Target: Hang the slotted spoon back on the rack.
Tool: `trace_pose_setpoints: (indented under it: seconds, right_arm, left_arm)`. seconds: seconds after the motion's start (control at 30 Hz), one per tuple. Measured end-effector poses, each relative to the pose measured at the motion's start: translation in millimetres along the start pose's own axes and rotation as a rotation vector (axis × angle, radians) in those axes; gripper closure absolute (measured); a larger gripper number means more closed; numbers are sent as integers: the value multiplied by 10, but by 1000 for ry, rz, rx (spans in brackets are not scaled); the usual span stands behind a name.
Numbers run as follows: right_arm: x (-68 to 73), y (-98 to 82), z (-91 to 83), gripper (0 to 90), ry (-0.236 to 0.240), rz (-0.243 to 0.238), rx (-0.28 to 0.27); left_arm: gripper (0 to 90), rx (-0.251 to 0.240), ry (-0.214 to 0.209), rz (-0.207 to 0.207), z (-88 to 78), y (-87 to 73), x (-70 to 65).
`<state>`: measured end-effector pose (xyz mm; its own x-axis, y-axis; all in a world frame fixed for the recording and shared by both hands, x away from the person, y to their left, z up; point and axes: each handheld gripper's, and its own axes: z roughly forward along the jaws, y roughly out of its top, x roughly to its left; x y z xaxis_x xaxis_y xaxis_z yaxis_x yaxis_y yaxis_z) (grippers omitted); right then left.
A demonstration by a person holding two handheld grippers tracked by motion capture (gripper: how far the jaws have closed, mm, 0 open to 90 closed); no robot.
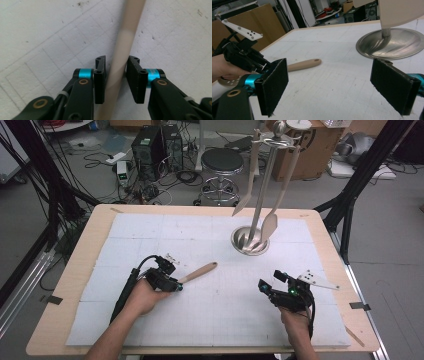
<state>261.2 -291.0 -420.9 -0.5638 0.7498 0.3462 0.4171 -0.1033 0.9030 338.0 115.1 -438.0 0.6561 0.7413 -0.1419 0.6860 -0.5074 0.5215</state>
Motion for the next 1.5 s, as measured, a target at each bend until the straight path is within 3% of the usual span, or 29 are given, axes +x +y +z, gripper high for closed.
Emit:
trace_pose_setpoints:
  seconds: [0.07, 0.1, 0.23, 0.3, 0.6, 0.8, 0.93, 1.13, 1.27, 1.5]
  right_arm:
    - [-1, 1, 3, 143, 1, -2, 3]
    - [-2, 0, 4, 143, 0, -4, 5]
    - [-30, -2, 3, 143, -4, 5, 0]
    - [-46, -5, -2, 143, -4, 12, 1]
    - [-35, -1, -22, 144, -7, 15, -4]
    - [-41, 2, -32, 145, -5, 16, -7]
    - [-47, 4, -40, 145, -3, 16, -10]
    - [-63, 5, -54, 144, -7, 20, -12]
    - [-66, 4, -60, 144, -7, 20, -14]
    - [-71, 1, -64, 145, -5, 20, -17]
  left_arm:
    - [776, -5, -29, -27, -6, -4, 55]
    - [780, -10, -45, -14, -9, -13, 75]
    - [781, -61, -113, -90, -31, -60, 185]
    - [782, -120, -176, -146, -37, -84, 232]
    - [782, -368, -384, -239, -188, 2, 181]
    - [782, -455, -410, -195, -235, 134, 54]
    - [781, -508, -434, -192, -240, 214, -12]
    - [781, -604, -451, -141, -296, 326, -100]
    - [781, -680, -466, -138, -355, 403, -136]
    - [781, -750, -485, -101, -446, 614, -218]
